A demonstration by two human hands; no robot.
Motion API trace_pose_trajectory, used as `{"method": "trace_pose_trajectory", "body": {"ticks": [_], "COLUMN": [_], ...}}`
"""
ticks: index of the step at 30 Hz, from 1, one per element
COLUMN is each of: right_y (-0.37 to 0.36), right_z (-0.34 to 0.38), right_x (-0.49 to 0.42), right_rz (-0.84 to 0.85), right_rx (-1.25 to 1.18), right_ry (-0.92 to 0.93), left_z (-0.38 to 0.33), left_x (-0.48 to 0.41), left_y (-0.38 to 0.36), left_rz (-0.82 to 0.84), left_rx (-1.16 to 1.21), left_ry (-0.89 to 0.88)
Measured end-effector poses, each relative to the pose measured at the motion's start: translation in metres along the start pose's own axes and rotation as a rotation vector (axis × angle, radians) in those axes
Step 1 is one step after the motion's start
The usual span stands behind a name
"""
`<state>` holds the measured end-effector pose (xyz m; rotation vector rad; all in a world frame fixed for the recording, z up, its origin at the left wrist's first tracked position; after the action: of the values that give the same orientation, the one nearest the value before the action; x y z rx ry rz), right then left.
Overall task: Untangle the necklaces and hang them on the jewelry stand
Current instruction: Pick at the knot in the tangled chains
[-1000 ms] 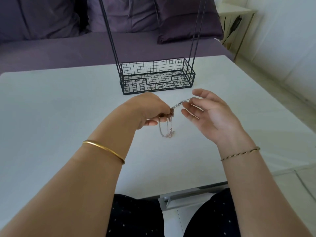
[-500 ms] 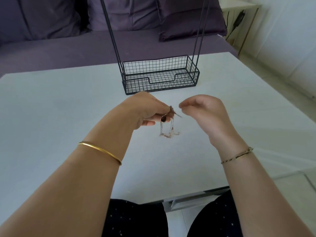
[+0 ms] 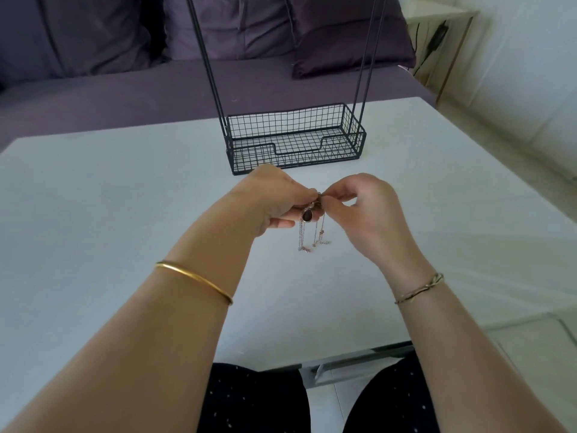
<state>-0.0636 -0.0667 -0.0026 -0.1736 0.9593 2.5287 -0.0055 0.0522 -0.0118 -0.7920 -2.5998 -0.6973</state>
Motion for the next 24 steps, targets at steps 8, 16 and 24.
{"method": "trace_pose_trajectory", "body": {"ticks": [8, 16, 24], "right_y": [-0.008, 0.008, 0.005], "right_z": [0.003, 0.000, -0.002], "right_x": [0.000, 0.001, 0.001], "right_rz": [0.063, 0.047, -0.005], "right_rx": [0.071, -0.085, -0.027], "right_ry": [0.036, -0.008, 0.003], "left_z": [-0.002, -0.002, -0.005], "left_x": [0.001, 0.002, 0.002], "left_y": [-0.004, -0.003, -0.007], "left_rz": [0.004, 0.033, 0.049], "left_rx": [-0.017, 0.106, 0.016], "left_ry": [-0.023, -0.012, -0.021]}}
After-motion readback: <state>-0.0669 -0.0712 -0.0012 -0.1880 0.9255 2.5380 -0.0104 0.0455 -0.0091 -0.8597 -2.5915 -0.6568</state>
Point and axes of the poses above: each hand's wrist, its own x-axis away from the middle knuckle, its own y-axis out of the back of the hand, z = x × y, the point moved 8 cm from there along -x, towards the middle knuckle, and after that the axes turned 2 degrees about z, right-handed, at the moved point
